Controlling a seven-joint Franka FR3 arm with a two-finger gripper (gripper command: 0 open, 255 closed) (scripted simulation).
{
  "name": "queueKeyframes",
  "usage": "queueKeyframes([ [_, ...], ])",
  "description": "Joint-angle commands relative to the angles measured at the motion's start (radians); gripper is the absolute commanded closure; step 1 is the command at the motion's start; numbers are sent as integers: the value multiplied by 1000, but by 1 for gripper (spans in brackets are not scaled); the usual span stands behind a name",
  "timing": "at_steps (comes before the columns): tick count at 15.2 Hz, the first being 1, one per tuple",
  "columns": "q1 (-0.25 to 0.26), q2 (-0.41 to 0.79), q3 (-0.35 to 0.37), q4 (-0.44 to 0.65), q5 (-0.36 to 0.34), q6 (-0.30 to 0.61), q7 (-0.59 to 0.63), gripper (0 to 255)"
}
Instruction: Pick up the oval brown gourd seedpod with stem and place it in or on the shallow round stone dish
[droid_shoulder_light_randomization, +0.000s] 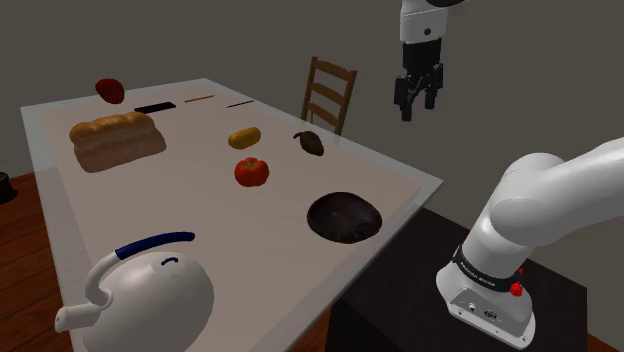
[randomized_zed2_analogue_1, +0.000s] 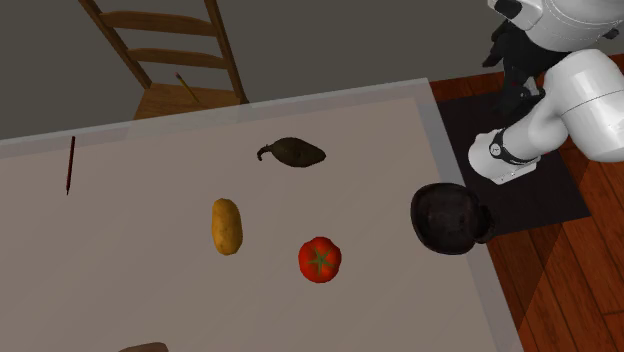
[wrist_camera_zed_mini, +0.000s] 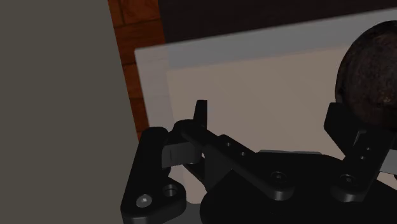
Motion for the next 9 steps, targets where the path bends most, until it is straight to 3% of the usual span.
queueKeyframes([
  [1, 0, 0, 0, 0, 0, 0, 0, 0],
  [9, 2, 267, 17, 58, -41, 234, 37, 0],
])
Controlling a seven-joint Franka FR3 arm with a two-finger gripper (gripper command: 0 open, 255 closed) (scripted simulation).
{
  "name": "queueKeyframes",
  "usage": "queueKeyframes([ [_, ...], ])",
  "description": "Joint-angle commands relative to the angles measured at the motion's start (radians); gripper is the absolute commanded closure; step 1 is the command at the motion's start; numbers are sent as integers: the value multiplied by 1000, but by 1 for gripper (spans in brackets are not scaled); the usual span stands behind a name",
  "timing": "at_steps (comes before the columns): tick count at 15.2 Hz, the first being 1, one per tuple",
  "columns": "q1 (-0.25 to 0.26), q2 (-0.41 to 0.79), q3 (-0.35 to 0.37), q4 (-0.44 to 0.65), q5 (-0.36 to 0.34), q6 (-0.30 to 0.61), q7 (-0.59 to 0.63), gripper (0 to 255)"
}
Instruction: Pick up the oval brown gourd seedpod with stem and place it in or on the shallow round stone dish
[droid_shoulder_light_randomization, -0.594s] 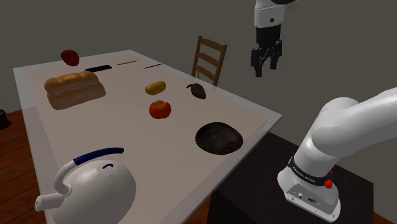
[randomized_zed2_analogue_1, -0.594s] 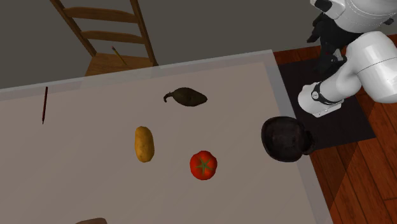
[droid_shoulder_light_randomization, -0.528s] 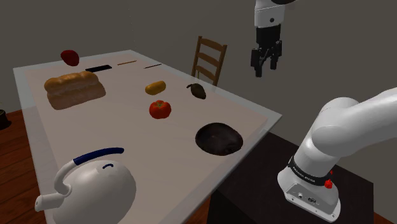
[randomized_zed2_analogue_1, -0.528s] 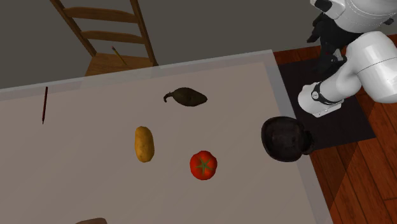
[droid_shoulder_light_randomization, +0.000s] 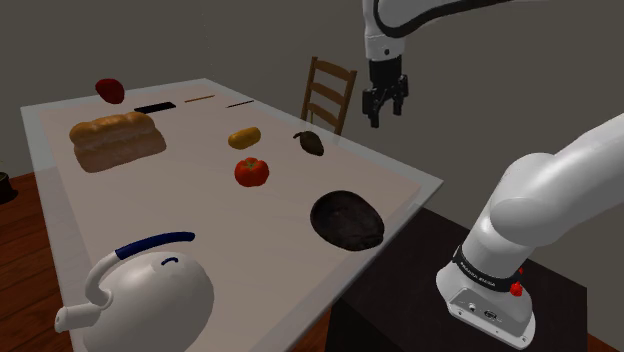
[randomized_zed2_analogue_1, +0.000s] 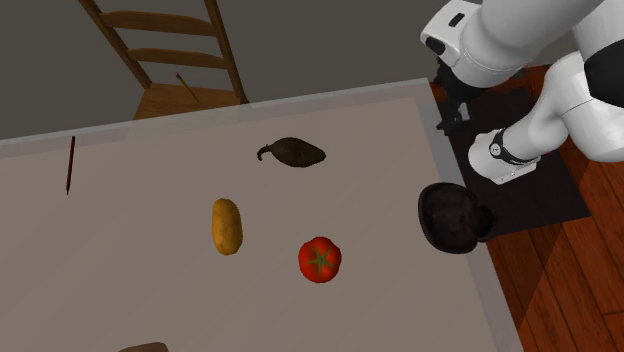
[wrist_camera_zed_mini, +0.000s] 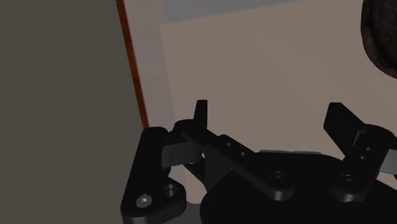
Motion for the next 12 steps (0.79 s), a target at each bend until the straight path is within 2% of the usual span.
queueKeyframes([
  [1, -1, 75, 4, 27, -12, 54, 10, 0],
  [7, -4, 293, 16, 137, -54, 180, 44, 0],
  [12, -5, 478, 23, 264, -96, 251, 73, 0],
])
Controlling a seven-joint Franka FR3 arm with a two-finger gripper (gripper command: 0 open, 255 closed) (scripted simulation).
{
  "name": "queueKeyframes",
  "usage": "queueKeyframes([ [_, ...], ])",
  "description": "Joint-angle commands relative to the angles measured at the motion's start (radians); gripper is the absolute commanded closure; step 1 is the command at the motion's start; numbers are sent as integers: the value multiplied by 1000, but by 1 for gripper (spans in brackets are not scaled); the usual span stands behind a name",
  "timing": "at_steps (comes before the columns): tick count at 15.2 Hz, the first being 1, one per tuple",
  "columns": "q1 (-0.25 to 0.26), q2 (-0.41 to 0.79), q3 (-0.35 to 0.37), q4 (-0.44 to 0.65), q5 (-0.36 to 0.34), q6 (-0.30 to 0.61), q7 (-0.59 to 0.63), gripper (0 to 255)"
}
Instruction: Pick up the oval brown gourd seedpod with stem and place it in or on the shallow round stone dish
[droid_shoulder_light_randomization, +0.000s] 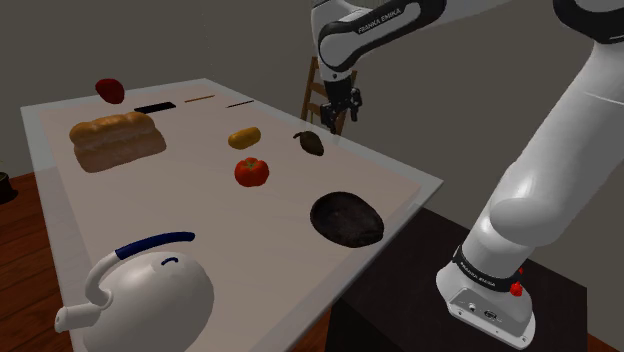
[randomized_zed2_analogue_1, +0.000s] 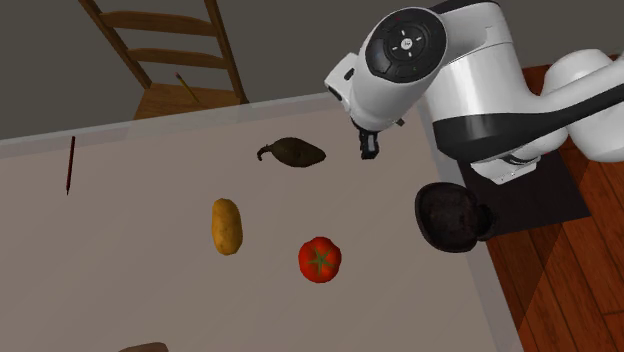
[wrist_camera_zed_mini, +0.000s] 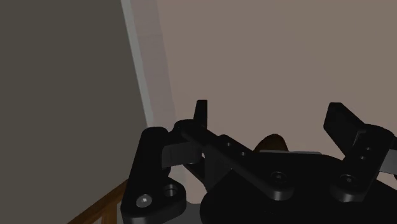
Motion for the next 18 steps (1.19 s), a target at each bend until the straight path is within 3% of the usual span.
queueKeyframes([
  [1, 1, 76, 3, 59, -18, 23, 13, 0],
  [9, 11, 381, -1, 347, -83, 59, 46, 0],
  [16, 28, 672, -16, 700, -123, 20, 44, 0],
  [18, 24, 678, -18, 683, -125, 43, 47, 0],
])
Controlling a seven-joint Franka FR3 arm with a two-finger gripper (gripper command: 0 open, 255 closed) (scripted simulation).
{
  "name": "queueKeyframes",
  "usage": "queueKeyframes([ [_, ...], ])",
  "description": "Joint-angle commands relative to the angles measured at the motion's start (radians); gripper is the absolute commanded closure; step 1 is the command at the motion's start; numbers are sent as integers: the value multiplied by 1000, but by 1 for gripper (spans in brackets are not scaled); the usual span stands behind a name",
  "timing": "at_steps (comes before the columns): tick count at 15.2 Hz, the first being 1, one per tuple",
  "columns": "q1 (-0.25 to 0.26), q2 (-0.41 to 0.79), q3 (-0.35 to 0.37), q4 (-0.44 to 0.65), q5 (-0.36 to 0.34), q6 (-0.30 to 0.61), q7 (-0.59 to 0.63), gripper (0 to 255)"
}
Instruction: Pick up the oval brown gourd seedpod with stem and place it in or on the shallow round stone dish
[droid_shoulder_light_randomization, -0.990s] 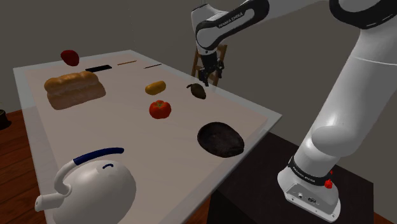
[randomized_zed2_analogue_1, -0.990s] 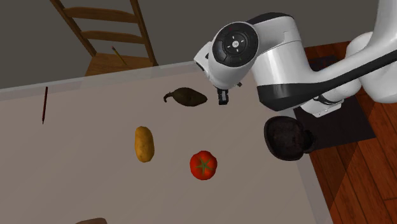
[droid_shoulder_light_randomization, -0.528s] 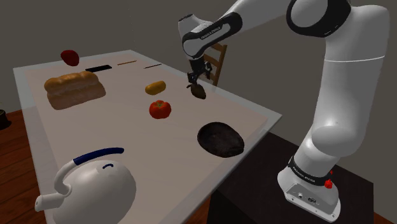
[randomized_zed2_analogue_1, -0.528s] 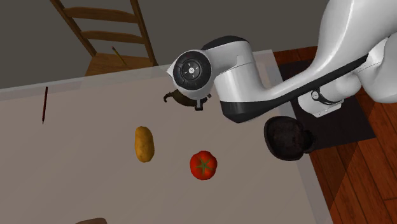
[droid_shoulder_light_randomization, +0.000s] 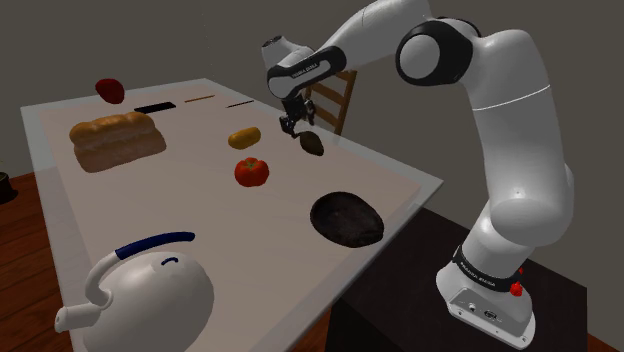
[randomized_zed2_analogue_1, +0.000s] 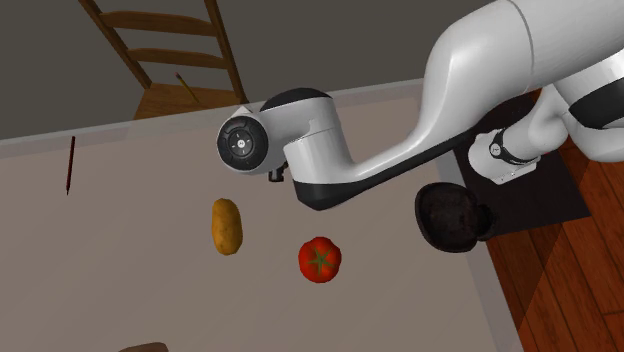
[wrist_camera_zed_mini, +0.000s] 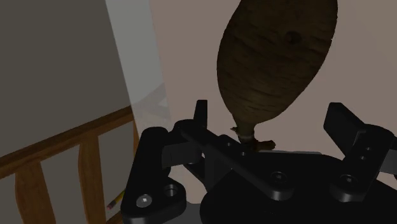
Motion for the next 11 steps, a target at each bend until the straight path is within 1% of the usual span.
queueKeyframes([
  [1, -5, 11, -3, -7, -4, 21, 1, 0],
  [6, -15, 27, -8, -39, -9, 71, 6, 0],
  [11, -15, 28, -8, -39, -9, 71, 6, 0],
])
